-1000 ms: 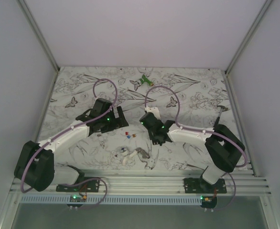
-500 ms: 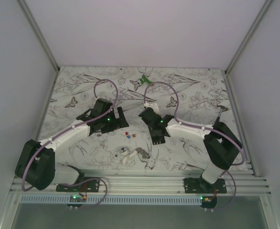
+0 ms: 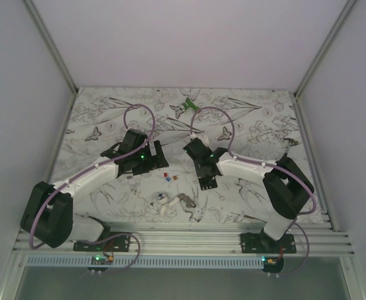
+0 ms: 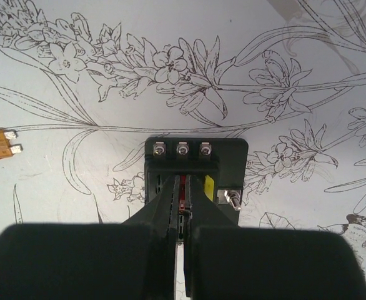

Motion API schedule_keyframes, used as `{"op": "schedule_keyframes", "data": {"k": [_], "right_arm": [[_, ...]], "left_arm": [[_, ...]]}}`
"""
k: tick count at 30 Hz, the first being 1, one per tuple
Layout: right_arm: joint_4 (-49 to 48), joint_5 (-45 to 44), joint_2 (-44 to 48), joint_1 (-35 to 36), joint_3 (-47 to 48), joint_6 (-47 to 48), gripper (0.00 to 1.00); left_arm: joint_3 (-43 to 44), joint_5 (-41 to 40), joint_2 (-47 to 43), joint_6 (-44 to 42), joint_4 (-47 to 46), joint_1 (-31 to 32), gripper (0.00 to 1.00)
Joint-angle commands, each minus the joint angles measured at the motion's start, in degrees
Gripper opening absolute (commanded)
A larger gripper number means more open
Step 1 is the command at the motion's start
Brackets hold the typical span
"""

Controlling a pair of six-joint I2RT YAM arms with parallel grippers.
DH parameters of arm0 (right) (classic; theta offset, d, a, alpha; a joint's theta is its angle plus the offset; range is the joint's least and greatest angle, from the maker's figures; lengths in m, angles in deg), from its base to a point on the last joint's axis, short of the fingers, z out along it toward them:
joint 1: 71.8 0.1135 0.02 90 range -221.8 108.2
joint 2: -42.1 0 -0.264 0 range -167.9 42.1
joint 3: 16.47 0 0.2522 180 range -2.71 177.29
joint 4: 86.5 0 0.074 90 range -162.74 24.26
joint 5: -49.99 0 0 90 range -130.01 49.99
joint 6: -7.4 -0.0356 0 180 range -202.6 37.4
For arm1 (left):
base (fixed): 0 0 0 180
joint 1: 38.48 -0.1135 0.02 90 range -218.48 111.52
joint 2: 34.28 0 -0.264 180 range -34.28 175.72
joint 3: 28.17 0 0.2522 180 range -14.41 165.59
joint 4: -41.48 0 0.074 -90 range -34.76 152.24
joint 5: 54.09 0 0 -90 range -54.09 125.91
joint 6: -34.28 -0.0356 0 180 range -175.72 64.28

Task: Snap on the fuse box
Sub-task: Install the fuse at the fuse box base.

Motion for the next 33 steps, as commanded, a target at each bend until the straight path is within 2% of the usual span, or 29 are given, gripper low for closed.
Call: {"op": "schedule_keyframes", "data": {"k": [1, 9, 21, 26, 33], "right_arm": [[2.2, 3.7, -0.5, -2.4, 0.4, -2.2, 0.0], [1.9, 10.3, -3.0, -7.9, -2.4, -2.4, 0.0], [1.3, 5.9, -8.1, -10.2, -8.7, -4.4, 0.0], [3.4, 2.3, -11.5, -7.7, -5.6, -3.2, 0.0], [1.6, 5.6, -8.8, -4.6, 3.4, 4.9, 0.0]], "left_arm": [[0.9, 0.5, 0.3, -0.8, 0.6, 0.3, 0.99], [0.8, 0.5, 0.1, -0.8, 0.6, 0.3, 0.99], [0.6, 0.2, -0.3, -0.8, 0.5, 0.3, 0.99], [0.3, -0.1, -0.9, -0.7, 0.6, 0.3, 0.99], [-0.2, -1.3, -2.5, -0.9, 0.9, 0.3, 0.99]]}}
